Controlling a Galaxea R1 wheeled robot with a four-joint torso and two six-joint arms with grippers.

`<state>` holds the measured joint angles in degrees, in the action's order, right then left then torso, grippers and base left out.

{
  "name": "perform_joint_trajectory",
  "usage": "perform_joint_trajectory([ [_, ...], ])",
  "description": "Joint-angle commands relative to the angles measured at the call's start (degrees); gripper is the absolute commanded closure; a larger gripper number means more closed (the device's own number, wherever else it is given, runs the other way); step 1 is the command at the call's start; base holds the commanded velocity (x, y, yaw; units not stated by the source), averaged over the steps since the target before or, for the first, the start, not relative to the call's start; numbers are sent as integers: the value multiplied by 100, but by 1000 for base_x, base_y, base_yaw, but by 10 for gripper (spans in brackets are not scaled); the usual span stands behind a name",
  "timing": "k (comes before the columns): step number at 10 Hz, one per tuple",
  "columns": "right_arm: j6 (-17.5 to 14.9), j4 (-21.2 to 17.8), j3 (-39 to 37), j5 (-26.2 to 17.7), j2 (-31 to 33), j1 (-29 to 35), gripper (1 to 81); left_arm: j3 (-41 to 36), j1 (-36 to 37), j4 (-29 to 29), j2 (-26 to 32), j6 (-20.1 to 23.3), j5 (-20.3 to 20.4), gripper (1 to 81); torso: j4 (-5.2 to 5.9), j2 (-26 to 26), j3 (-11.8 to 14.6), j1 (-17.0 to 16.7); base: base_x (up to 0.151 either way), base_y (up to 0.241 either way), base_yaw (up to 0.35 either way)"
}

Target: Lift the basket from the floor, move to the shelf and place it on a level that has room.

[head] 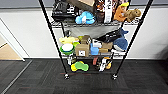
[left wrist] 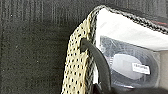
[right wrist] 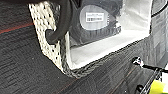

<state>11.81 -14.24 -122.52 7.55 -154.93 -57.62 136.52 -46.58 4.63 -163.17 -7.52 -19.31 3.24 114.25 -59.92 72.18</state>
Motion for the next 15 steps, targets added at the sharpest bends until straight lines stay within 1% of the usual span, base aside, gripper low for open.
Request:
perform_joint_trajectory([
  [1, -12, 0, 238, -175, 135, 431, 811, -117, 593, 152, 74, -12, -301, 811, 0, -560, -2, -361, 0, 0, 0],
  [2, -12, 9, 238, -175, 144, 396, 811, -117, 558, 161, 74, -12, -293, 811, 0, -710, 26, -455, 0, 0, 0],
  [3, -12, 17, 238, -175, 161, 361, 811, -117, 531, 169, 82, -12, -293, 811, -331, -888, 263, -570, 0, 0, 0],
  [4, -12, 44, 238, -175, 162, 326, 811, -143, 479, 170, 91, -12, -293, 811, -358, -1056, 286, -675, 0, 0, 0],
  [5, -21, 88, 238, -175, 153, 317, 811, -213, 434, 187, 152, -12, -293, 811, -99, -1215, 109, -774, 0, 0, 0],
  [6, -30, 106, 238, -175, 135, 316, 811, -293, 382, 222, 232, -12, -284, 811, -195, -1408, 164, -896, 0, 0, 0],
  [7, -30, 131, 247, -175, 126, 316, 811, -449, 338, 327, 372, -12, -267, 811, -265, -1561, 581, -997, 0, 0, 0],
  [8, -30, 132, 256, -183, 118, 290, 811, -583, 277, 363, 478, -12, -222, 811, -286, -1714, 777, -1093, 0, 0, 0],
  [9, -30, 132, 247, -175, 109, 273, 811, -697, 224, 372, 566, -12, -196, 811, -289, -1869, 841, -1185, 0, 0, 0],
  [10, -39, 132, 256, -183, 109, 264, 811, -697, 197, 372, 583, -12, -196, 811, -289, -2011, 967, -1272, 0, 0, 0],
  [15, -47, 141, 396, -184, 82, 282, 811, -784, 197, 407, 566, -12, -188, 811, -289, -2931, 1895, -1877, 0, 0, 0],
])
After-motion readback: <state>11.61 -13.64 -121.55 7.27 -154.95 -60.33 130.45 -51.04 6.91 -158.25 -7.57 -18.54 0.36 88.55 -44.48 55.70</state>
